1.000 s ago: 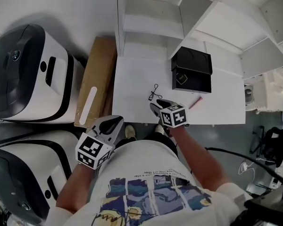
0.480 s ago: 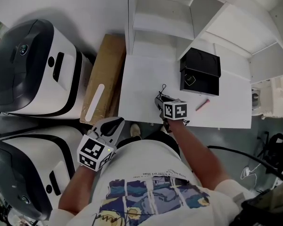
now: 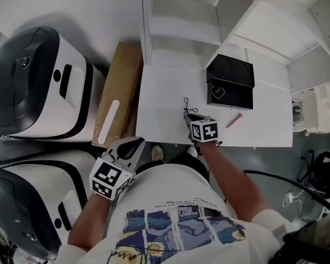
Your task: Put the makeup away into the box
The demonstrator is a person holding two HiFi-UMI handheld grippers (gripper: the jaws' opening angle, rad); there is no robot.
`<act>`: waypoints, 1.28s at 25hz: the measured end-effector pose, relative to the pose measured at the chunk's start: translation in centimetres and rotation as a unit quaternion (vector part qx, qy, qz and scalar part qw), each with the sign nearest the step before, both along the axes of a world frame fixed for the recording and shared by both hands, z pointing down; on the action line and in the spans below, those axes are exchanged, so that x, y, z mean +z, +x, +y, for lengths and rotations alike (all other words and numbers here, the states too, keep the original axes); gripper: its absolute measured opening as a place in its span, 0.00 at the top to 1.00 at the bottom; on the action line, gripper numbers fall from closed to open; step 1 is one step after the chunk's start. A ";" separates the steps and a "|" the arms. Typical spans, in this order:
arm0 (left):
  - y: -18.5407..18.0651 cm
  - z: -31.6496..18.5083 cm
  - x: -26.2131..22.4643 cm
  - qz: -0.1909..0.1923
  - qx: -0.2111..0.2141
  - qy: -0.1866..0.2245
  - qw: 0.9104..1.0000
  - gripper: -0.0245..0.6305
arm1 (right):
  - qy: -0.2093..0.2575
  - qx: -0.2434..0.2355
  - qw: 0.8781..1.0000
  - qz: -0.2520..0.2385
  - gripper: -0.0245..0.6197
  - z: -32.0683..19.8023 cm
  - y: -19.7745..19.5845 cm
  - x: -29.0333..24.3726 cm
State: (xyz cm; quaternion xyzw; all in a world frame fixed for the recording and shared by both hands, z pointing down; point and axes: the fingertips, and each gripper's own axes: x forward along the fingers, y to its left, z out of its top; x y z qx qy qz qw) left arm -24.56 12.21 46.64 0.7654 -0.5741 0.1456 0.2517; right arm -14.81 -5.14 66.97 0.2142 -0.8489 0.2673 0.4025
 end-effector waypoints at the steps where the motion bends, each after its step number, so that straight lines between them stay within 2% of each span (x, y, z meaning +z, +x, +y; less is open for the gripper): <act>1: 0.1 -0.1 0.0 0.000 0.003 0.001 1.000 0.94 | -0.001 -0.001 1.000 0.000 0.88 0.0 0.2 0.1; 11: 2.7 -1.7 -0.2 0.004 0.048 0.009 0.999 0.94 | 0.032 -0.039 0.999 0.021 0.92 0.6 3.1 -1.9; 21: 6.2 -4.1 -0.3 0.010 0.104 0.015 0.994 0.94 | 0.045 -0.056 0.997 -0.016 0.92 2.7 6.7 -7.6; 26: 8.5 -5.9 -0.8 0.010 0.125 0.024 0.992 0.94 | 0.073 -0.066 0.995 -0.013 0.92 1.9 9.3 -9.9; 32: 10.5 -7.3 -0.9 0.013 0.127 0.024 0.992 0.94 | 0.087 -0.063 0.994 -0.009 0.92 -1.0 12.6 -11.3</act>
